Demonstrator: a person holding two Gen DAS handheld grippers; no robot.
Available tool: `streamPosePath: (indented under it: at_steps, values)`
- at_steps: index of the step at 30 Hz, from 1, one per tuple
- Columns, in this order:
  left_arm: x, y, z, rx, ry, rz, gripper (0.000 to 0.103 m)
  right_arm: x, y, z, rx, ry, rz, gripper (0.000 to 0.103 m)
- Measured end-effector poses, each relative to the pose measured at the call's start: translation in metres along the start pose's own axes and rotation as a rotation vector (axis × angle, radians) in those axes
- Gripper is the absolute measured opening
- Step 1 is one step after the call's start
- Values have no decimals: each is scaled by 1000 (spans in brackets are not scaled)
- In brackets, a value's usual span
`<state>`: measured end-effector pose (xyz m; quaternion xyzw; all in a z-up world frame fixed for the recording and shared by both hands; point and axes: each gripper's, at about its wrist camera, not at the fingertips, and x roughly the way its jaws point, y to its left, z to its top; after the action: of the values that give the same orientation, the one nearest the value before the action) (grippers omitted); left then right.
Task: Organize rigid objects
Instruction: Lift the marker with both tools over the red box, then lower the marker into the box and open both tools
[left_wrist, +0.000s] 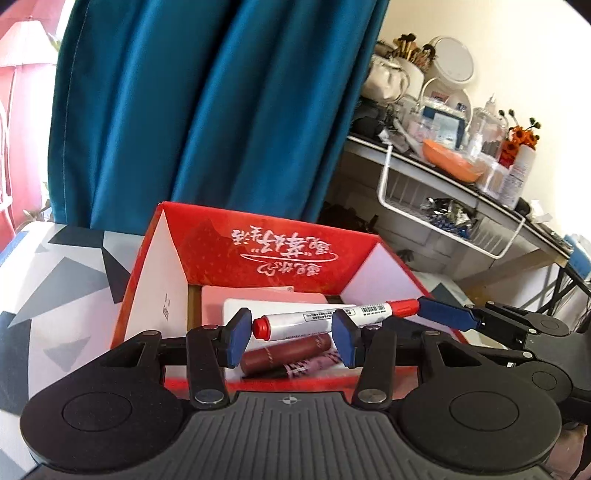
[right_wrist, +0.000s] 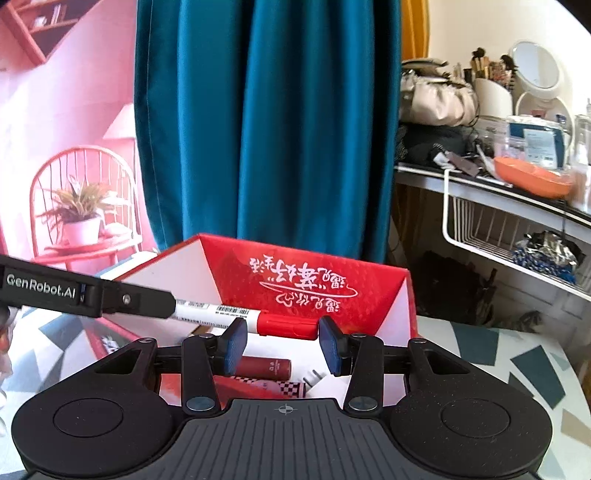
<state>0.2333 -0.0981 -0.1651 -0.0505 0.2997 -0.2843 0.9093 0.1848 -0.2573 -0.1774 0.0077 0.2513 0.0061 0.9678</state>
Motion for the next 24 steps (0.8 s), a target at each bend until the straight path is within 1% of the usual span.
streamPosePath:
  at_steps: [2,4,6,9,12,17,24]
  values:
    - [12,6,6,-8,25,-4,50,15,-5,4,19,36,6,40]
    - [30,14,13,-19,75,-27,51,32,-11,9,53,72,10,41]
    - [44,22,17,-36,109,-37,51,48,-18,12,112,99,18,44]
    - [62,32,22,-66,135,-40,51,70,-24,13,153,139,16,44]
    - [73,36,23,-71,152,-38,51,89,-25,16,164,208,-11,42]
    - [85,39,25,-75,167,-36,51,101,-34,18,278,259,-24,42]
    - [85,36,25,-59,166,-32,51,102,-35,19,279,274,-29,42]
